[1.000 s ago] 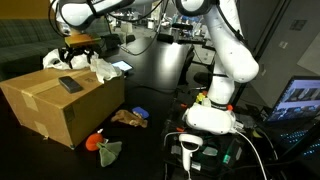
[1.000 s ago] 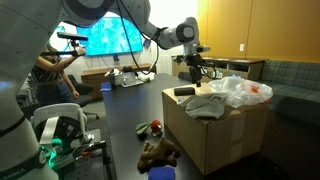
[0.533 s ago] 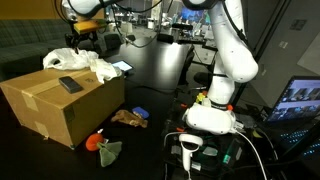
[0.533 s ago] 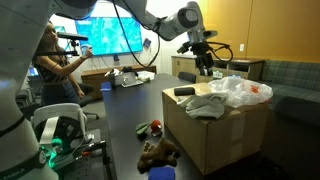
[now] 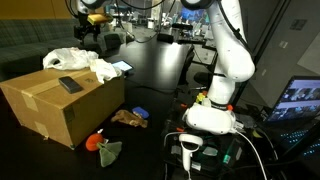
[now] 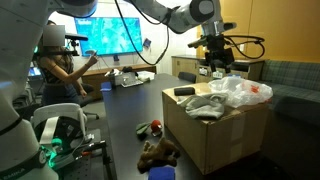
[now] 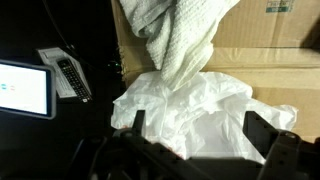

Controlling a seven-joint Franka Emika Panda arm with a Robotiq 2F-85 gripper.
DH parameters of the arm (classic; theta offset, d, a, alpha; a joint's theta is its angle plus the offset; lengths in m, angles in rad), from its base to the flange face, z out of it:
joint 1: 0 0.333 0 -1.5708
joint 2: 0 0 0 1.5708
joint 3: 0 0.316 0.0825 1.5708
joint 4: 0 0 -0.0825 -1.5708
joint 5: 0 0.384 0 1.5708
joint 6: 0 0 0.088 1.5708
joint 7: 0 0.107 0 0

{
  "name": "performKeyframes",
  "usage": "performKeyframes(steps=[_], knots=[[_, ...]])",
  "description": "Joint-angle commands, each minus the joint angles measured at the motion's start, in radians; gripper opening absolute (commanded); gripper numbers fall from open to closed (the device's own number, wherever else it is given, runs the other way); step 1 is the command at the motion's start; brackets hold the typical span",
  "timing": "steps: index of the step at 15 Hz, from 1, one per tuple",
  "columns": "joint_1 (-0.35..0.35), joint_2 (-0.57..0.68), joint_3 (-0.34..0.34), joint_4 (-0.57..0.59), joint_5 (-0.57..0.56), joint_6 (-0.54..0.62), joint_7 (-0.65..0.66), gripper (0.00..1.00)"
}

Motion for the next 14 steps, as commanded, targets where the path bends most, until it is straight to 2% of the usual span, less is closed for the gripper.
performKeyframes(steps=[1,7,14], knots=[[-0.077,0.059,0.049,0.101,0.1,-0.004,-0.172,1.0],[-0.148,0.165,0.091,0.243,0.212,-0.061,-0.332,1.0],[-0.113,0.31,0.06,0.426,0.177,-0.132,-0.269,1.0]])
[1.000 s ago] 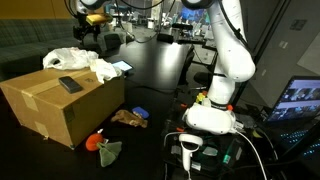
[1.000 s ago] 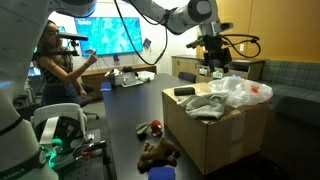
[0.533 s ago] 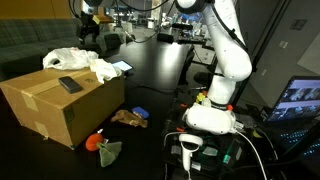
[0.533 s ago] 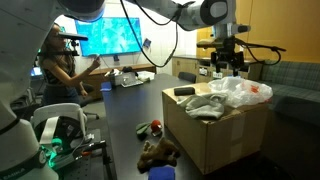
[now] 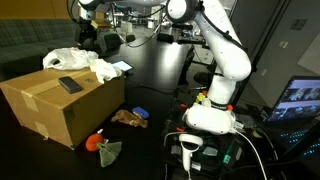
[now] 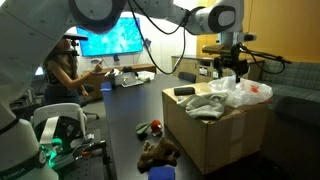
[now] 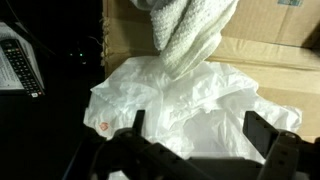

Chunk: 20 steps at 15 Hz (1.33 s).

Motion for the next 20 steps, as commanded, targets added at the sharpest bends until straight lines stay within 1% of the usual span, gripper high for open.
performKeyframes(steps=[1,4,10,20], knots=[[0.021,0.111,-0.015,0.176,-0.014,-0.06,0.035,1.0],[0.027,0.176,-0.024,0.256,-0.018,-0.08,0.065,1.0],[0.018,0.282,-0.039,0.37,-0.01,-0.086,0.131,1.0],[0.012,0.399,-0.035,0.473,-0.004,-0.157,0.179,1.0]])
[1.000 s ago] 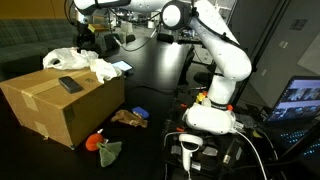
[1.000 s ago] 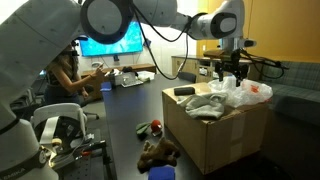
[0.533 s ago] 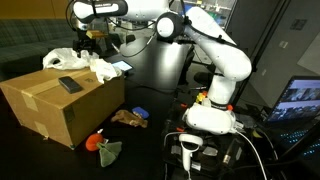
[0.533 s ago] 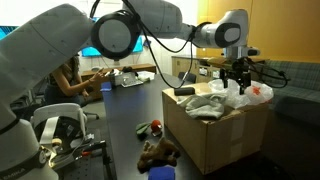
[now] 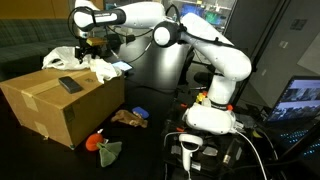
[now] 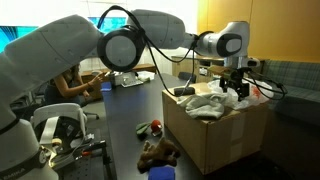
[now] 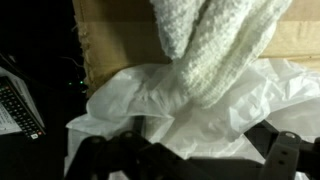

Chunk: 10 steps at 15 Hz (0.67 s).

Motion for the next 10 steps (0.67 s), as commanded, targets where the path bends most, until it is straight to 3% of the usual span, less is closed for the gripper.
performKeyframes(steps=[1,3,6,10], knots=[[0.003,0.069,-0.003,0.113,0.001,-0.057,0.027,1.0],[0.003,0.078,-0.005,0.121,-0.001,-0.074,0.035,1.0],[0.003,0.08,-0.007,0.131,-0.002,-0.094,0.05,0.66],[0.003,0.073,-0.01,0.137,-0.002,-0.11,0.072,0.36]])
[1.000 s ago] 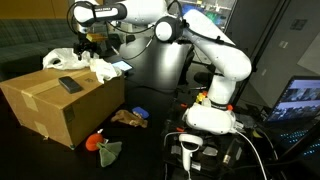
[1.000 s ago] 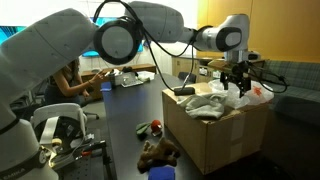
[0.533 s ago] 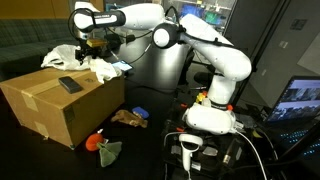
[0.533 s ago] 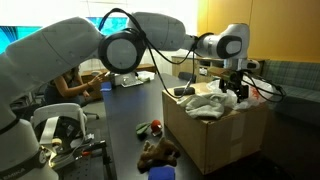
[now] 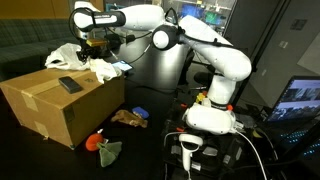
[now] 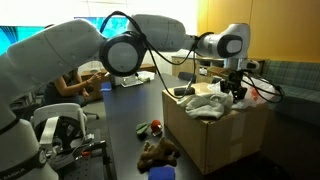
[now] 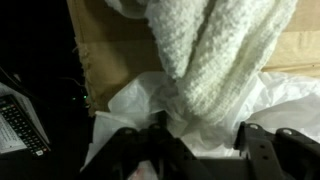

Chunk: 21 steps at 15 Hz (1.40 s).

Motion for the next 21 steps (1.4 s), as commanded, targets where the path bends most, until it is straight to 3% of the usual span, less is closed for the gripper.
performKeyframes(steps=[1,3,6,16,21], knots=[[0.003,0.031,-0.006,0.068,-0.003,-0.035,0.03,0.27],[0.002,0.031,-0.005,0.068,-0.002,-0.038,0.034,0.13],[0.001,0.025,-0.004,0.066,-0.001,-0.042,0.037,0.08],[0.014,-0.039,-0.025,0.097,-0.012,0.036,0.131,0.11],[0.025,-0.102,-0.038,0.084,-0.019,-0.005,0.159,0.1]])
